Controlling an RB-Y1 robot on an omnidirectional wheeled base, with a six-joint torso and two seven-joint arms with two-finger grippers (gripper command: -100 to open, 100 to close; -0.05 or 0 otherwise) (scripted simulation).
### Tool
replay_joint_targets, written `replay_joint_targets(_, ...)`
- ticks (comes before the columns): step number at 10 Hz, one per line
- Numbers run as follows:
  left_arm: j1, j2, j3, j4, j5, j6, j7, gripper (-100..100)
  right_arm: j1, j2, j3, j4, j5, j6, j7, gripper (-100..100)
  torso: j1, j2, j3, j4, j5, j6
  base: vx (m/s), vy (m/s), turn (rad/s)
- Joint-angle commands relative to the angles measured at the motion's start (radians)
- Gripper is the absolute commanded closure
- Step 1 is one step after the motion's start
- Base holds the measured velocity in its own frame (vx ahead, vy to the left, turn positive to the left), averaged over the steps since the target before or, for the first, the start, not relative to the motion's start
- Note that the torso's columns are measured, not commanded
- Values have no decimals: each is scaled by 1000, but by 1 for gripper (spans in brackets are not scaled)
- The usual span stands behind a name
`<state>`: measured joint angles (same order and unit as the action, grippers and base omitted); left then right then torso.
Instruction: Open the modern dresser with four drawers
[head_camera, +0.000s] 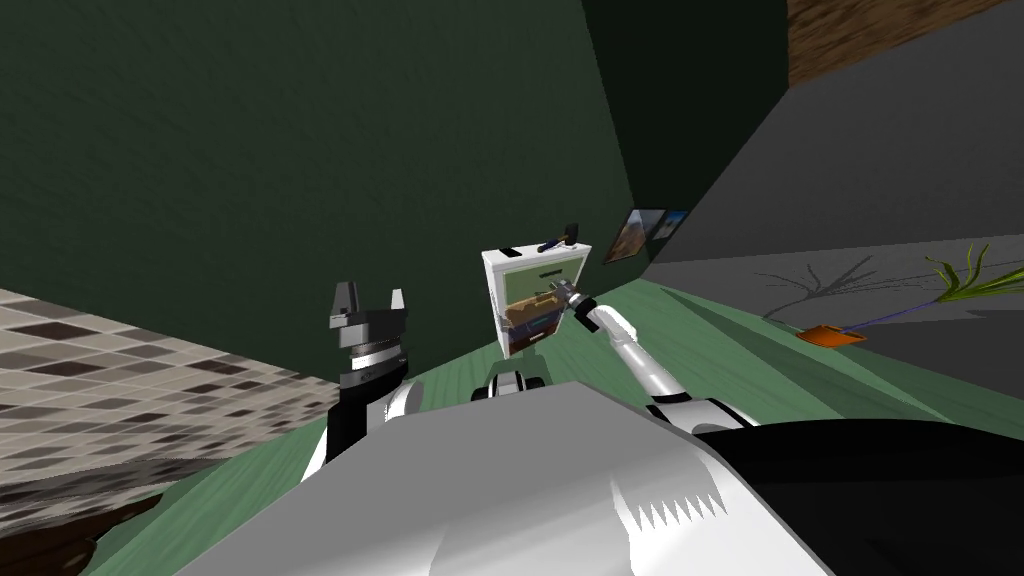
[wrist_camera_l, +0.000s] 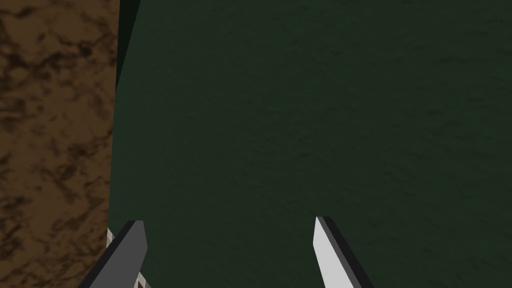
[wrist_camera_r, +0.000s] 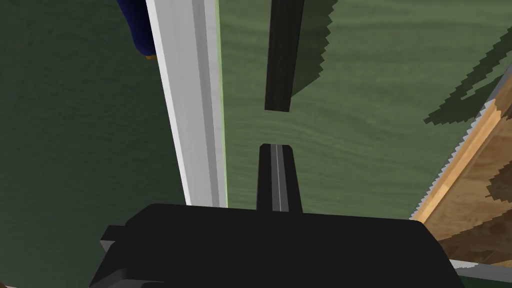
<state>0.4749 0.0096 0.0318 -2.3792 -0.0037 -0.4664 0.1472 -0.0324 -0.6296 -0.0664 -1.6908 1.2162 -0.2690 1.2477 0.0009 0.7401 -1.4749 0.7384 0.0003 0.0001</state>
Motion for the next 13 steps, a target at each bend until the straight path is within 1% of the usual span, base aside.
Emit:
replay_joint_targets(1, 0, 0, 0, 0, 0, 0, 0, 0, -2, 1, 0, 5, 2, 3, 2, -100, 2, -7, -4, -1, 0, -1, 74, 34, 53)
replay_joint_targets(3, 1, 0, 0, 0, 0, 0, 0, 0, -4, 1, 0, 9, 4, 8, 4, -100, 3, -15, -9, -4, 1, -1, 141, 67, 41)
replay_joint_targets(5, 1, 0, 0, 0, 0, 0, 0, 0, -4, 2, -1, 11, 5, 8, 4, -100, -2, -4, -2, -1, 0, 0, 125, 34, 25)
replay_joint_targets(6, 1, 0, 0, 0, 0, 0, 0, 0, -16, -28, -8, 22, -2, 5, -16, -100, -4, 3, 2, 1, -1, 0, 86, 68, 23)
replay_joint_targets(7, 1, 0, 0, 0, 0, 0, 0, 0, -5, -19, -1, 7, 4, 13, -10, -100, 0, 3, 2, 1, 0, 0, 54, 42, 3)
replay_joint_targets(8, 0, 0, 0, 0, 0, 0, 0, 0, -5, -22, -1, 7, 3, 14, -15, 100, -1, 3, 2, 1, 0, 0, 10, 7, 1)
replay_joint_targets(10, 0, 0, 0, 0, 0, 0, 0, 0, -1, -30, -2, -2, -1, 5, -21, 100, -4, 5, 3, 1, -1, 1, -146, -43, -64)
replay_joint_targets(12, 0, 0, 0, 0, 0, 0, 0, 0, 3, -38, -3, -11, -6, -4, -27, 100, -1, 3, 2, 1, -1, 0, -210, -36, -56)
replay_joint_targets(13, 0, 0, 0, 0, 0, 0, 0, 0, 2, -37, -1, -9, -4, 1, -26, 100, 0, 1, 1, 0, 0, 0, -113, -15, -21)
